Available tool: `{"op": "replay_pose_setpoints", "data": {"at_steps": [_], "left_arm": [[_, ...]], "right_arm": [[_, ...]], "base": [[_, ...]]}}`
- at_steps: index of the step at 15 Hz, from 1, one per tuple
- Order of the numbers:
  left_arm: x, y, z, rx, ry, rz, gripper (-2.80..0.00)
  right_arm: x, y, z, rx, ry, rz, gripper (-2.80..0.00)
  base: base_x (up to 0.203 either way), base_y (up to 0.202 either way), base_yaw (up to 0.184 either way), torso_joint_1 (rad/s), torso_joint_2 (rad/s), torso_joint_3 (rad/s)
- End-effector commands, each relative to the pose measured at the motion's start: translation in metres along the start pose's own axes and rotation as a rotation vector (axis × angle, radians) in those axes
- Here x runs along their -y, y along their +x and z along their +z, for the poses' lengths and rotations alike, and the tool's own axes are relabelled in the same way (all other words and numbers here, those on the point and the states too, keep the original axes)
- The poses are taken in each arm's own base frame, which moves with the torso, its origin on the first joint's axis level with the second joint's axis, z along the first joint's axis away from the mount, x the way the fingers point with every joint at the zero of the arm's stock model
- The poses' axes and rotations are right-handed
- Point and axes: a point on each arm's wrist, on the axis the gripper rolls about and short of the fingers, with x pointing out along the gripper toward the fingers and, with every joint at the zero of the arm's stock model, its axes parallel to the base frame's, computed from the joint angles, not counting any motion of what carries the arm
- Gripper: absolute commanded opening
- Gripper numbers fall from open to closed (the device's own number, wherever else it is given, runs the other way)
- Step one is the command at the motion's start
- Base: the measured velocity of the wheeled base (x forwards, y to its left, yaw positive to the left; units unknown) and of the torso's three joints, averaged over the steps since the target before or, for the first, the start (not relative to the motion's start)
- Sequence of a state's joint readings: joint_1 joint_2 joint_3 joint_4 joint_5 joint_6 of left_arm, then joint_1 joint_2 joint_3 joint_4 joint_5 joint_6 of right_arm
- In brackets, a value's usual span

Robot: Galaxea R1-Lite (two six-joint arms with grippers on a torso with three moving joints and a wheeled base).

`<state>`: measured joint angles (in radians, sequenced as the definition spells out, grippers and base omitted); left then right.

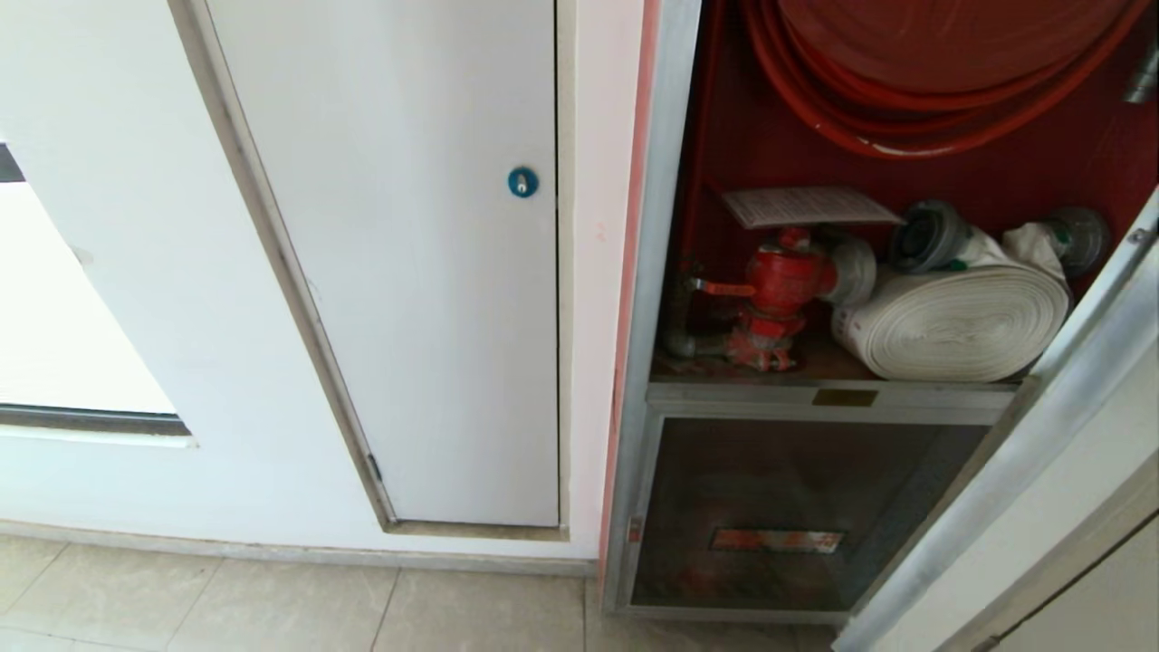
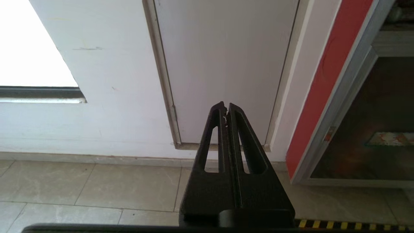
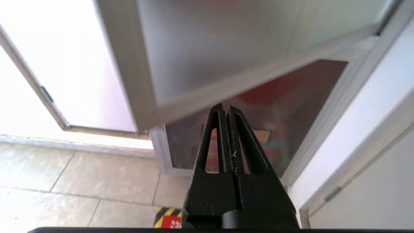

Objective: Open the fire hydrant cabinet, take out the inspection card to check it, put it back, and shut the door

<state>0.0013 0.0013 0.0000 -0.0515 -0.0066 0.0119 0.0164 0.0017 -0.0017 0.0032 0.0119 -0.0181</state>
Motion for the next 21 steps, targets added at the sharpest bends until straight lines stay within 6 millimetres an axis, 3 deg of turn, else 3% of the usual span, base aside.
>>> {"op": "replay_pose_setpoints", "data": {"at_steps": [1,11,18,21], "left_arm": [[0.0,0.001,-0.005,-0.02,0.0,0.0,-2.8],[0.0,0.001,-0.005,-0.02,0.002,0.0,-2.8],[0.0,0.001,-0.005,-0.018,0.0,0.0,-2.8],[0.0,0.001,-0.005,-0.018,0.0,0.0,-2.8]], "right_arm": [[0.0,0.0,0.0,-0.001,0.0,0.002,-2.8],[0.0,0.0,0.0,0.0,0.0,0.0,-2.8],[0.0,0.0,0.002,0.008,-0.003,-0.002,-2.8],[0.0,-0.008,0.025,0.051,-0.005,0.014,-2.8]], "base": [[-0.192,0.0,0.001,-0.001,0.01,0.002],[-0.183,0.0,0.001,0.002,0.0,0.003],[0.0,0.0,0.0,0.004,0.0,-0.001],[0.0,0.0,0.0,0.0,0.0,0.0]]}}
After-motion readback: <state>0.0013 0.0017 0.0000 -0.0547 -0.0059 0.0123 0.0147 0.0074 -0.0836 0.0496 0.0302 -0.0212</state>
